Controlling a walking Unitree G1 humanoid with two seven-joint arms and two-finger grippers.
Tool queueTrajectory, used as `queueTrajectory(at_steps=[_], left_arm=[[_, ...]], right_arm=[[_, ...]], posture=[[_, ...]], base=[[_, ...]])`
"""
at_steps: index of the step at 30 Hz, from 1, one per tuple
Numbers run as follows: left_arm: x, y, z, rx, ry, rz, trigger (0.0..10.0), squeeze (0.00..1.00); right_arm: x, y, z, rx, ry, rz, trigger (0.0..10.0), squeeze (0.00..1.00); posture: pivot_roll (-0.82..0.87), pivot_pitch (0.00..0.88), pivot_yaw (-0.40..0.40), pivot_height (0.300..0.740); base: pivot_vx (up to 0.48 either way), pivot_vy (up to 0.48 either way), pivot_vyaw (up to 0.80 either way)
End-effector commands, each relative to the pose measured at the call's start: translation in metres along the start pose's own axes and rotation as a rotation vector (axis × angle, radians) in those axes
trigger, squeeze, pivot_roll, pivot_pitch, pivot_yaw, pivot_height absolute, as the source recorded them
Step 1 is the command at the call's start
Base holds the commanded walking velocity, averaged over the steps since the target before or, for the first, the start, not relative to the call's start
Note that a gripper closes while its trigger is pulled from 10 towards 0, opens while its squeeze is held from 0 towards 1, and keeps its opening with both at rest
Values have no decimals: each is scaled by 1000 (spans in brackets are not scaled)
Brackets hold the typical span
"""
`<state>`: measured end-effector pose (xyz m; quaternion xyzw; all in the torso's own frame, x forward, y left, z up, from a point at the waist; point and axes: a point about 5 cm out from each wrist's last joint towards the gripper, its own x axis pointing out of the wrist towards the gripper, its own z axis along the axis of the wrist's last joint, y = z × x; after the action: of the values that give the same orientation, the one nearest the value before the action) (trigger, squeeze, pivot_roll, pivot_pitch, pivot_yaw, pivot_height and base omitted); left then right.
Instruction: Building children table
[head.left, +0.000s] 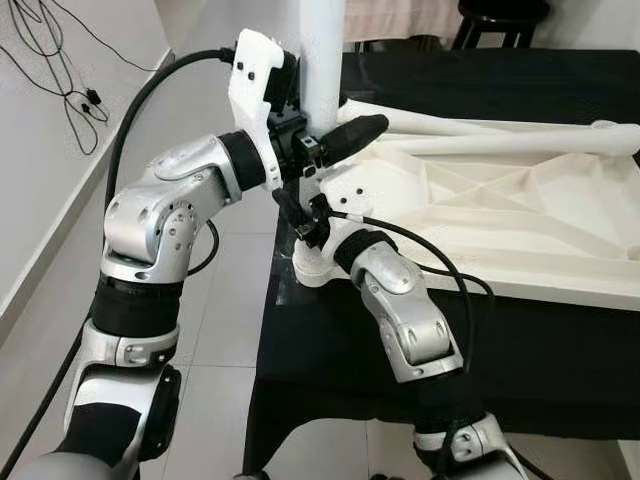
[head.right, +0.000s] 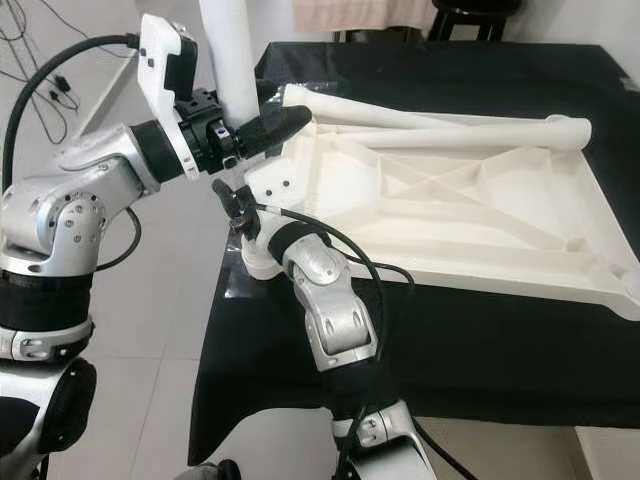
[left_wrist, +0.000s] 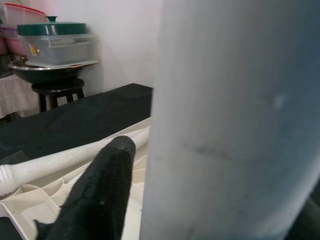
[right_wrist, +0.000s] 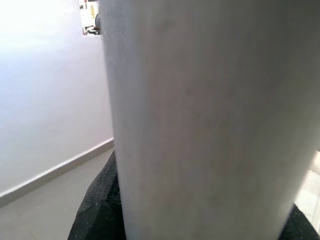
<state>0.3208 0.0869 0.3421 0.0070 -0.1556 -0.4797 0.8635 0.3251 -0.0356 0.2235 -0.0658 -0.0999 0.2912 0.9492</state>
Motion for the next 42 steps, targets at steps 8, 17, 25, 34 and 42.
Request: queueTrajectory(at_steps=[8,17,25,34,42], left_arm=[[3,-6,-8,17,53,-30,0,0],[2,-5,-7,28,64,-32,0,0],[3,-5,-7,30,64,-39,0,0],[6,-7,-5,24,56,-49,0,0],[7,-9,-3,25,50,-59,0,0]], right_arm=[[4,18,-31,-47,201,141,0,0],[5,14,-28,-24,218,109,0,0],[11,1,-18,2,181,129,10000,1000],[23,-30,10,-5,50,349,10000,498],[21,-32,7,-108,110,689,5294,0]], posture=[[35,206,-7,740],[41,207,-3,740],[42,204,0,740],[45,201,0,740],[55,198,2,740]], base=[[0,0,0],[0,0,0],[0,0,0],[0,0,0],[0,0,0]])
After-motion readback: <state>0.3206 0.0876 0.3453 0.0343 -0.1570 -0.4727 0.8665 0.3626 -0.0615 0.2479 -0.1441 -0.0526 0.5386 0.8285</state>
